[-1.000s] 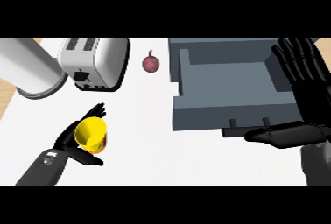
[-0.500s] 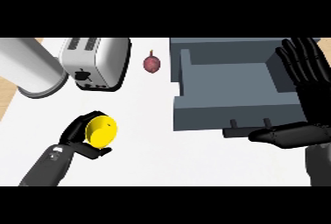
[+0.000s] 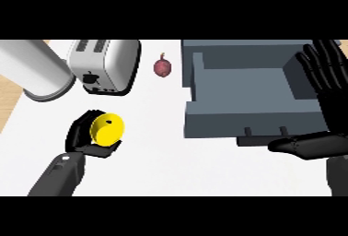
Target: Pick up the cup, place it into the drawer and close the drawer
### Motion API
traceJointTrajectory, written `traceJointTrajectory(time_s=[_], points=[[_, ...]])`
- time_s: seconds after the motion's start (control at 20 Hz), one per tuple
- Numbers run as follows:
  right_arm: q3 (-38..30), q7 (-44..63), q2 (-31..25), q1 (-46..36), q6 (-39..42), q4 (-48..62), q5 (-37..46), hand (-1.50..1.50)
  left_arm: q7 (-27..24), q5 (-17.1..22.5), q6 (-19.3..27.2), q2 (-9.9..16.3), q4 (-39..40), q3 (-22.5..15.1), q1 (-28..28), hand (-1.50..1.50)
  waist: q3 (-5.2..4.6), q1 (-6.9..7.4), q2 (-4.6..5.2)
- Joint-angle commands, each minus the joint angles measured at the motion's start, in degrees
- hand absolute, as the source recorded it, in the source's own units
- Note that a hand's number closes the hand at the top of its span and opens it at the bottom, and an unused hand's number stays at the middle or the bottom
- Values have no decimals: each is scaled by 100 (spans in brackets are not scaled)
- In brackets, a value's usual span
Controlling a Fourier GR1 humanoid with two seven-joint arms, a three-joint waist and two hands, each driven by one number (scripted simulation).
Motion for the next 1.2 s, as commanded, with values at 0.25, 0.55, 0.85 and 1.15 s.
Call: traceJointTrajectory(time_s=[0.25,0.55,0.85,1.15], points=[[-9,80,-19,168,34,-164,4,-150,-433,513,405,-495,-349,495,-486,150,22,41,-53],[73,281,68,201,-160,-312,186,-150,706,500,541,-635,-1552,141,-893,150,32,160,-102],[-171,-9,-53,240,-37,-132,99,-150,1951,444,919,-903,-2064,-129,-1893,150,36,95,-119],[-73,-8,36,100,-125,41,213,-150,2734,329,1555,-1164,-2488,-502,-2357,150,37,66,-129]])
